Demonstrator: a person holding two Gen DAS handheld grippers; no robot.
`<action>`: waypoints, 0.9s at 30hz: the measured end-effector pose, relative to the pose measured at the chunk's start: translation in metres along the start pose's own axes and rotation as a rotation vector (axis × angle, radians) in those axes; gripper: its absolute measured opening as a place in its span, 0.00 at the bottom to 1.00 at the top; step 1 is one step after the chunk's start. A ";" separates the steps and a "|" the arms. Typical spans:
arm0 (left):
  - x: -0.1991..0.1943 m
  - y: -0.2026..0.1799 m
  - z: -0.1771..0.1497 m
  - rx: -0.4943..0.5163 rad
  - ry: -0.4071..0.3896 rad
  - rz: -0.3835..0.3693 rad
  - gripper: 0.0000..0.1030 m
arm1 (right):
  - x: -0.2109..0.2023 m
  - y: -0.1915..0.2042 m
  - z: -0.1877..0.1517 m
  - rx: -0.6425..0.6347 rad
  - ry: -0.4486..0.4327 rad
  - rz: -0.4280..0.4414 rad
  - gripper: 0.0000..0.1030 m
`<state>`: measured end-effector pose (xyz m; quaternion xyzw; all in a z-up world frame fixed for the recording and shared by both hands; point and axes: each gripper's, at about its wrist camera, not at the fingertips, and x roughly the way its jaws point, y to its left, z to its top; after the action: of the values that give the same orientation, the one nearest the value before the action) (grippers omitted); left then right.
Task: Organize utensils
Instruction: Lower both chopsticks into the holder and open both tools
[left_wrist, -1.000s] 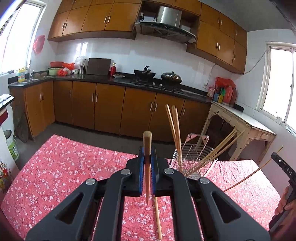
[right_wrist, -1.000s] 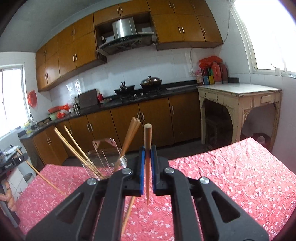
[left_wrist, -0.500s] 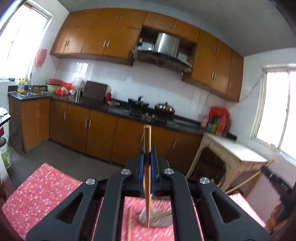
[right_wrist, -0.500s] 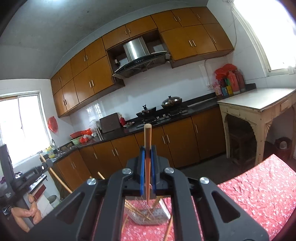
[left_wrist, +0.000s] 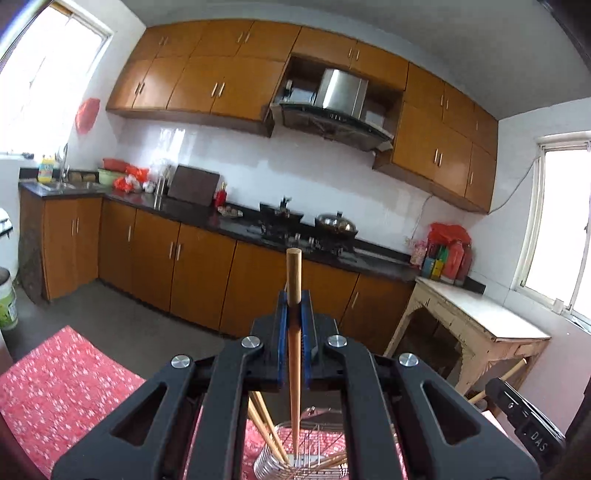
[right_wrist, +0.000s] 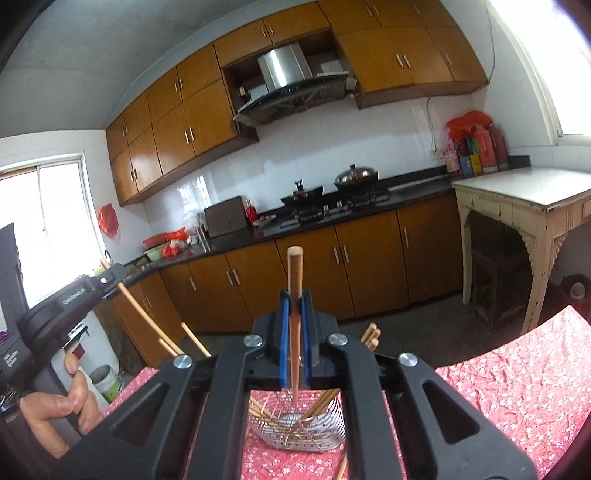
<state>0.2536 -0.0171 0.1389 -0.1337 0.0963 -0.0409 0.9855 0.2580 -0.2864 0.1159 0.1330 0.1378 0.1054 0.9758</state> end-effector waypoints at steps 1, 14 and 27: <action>0.002 0.002 -0.002 -0.004 0.014 -0.003 0.06 | 0.003 -0.001 -0.002 0.003 0.012 0.006 0.07; 0.034 0.012 -0.034 0.019 0.174 -0.002 0.06 | 0.033 -0.014 -0.026 0.061 0.123 0.019 0.07; 0.045 0.014 -0.045 0.038 0.221 0.011 0.06 | 0.049 -0.016 -0.040 0.078 0.180 0.015 0.07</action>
<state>0.2897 -0.0199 0.0845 -0.1093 0.2041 -0.0519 0.9714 0.2954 -0.2800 0.0628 0.1617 0.2278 0.1186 0.9528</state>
